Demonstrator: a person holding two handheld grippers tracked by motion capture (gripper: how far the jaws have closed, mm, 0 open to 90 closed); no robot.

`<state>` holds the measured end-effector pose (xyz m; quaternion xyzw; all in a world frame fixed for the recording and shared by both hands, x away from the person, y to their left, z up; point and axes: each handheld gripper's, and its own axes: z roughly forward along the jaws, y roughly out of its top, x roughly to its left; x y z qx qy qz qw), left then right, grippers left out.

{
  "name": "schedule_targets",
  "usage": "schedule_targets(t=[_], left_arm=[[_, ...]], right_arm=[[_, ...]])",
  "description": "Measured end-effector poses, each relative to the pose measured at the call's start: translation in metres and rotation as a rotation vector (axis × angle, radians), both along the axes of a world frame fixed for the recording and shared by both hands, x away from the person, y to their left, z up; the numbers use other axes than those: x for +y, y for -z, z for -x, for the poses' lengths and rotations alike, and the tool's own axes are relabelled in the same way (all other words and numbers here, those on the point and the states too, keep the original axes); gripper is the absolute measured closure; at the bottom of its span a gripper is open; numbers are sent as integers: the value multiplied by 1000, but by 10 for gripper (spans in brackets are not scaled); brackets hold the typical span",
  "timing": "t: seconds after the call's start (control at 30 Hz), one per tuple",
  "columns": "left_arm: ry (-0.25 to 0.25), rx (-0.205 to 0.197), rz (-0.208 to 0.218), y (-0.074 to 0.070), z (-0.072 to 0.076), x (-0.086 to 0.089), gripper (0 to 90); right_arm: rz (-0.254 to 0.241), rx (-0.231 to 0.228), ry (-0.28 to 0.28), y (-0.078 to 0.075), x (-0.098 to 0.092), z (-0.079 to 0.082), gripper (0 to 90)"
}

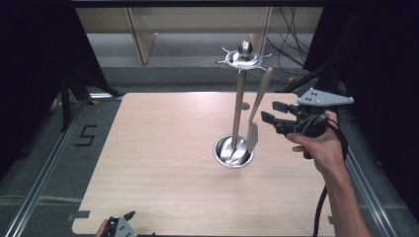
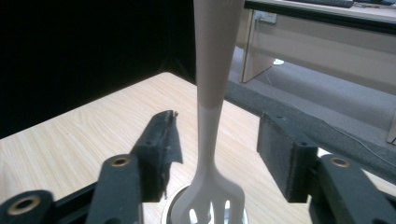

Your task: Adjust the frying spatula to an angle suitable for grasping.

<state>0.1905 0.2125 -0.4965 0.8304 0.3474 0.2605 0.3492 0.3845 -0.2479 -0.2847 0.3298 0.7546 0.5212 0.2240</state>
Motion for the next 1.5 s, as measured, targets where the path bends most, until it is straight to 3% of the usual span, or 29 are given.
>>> schedule_targets(t=[0.17,0.2,0.33,0.57,0.6,0.7,0.83,1.0,1.03,1.07,1.1,1.17,1.2,1.3,1.33,1.37,1.4,1.5], left_arm=[[-1,-1,-1,0,0,0,149],[-6,-1,22,1,1,-1,149],[-8,-10,0,0,0,0,149],[-10,-11,0,0,0,0,149],[8,11,-12,-2,0,1,149],[-8,-11,19,0,1,0,149],[-4,-12,10,-1,0,0,149],[-10,-20,44,-1,1,-2,149],[-6,-25,27,-1,0,-2,149],[-5,-5,9,-3,0,-2,149],[-5,-4,23,-2,0,-3,149],[-5,-12,7,-2,0,-2,149],[12,-19,29,-1,-1,-3,149],[-2,-17,40,-1,-1,-4,149],[1,-13,30,-1,-1,-4,149],[0,-8,-7,-3,-1,-2,149],[-2,-23,7,-1,-1,-3,149],[3,-10,35,0,-2,-5,149]], right_arm=[[5,-7,13,14,-5,8,404],[2,-11,22,17,-6,10,403],[1,-4,31,31,-10,16,383],[-17,6,45,51,-12,22,370],[5,7,33,53,-13,22,367],[8,10,52,56,-13,25,364],[27,9,47,63,-13,27,361],[44,53,50,75,-16,31,358],[49,60,40,77,-18,32,358],[45,64,39,79,-18,32,358],[48,73,36,81,-18,32,358],[58,75,38,85,-19,32,358],[55,86,43,86,-18,34,357],[57,107,42,90,-19,36,356],[67,85,41,92,-19,35,356],[58,94,38,94,-19,37,356],[67,103,39,95,-19,39,356],[75,110,38,101,-19,41,354]])
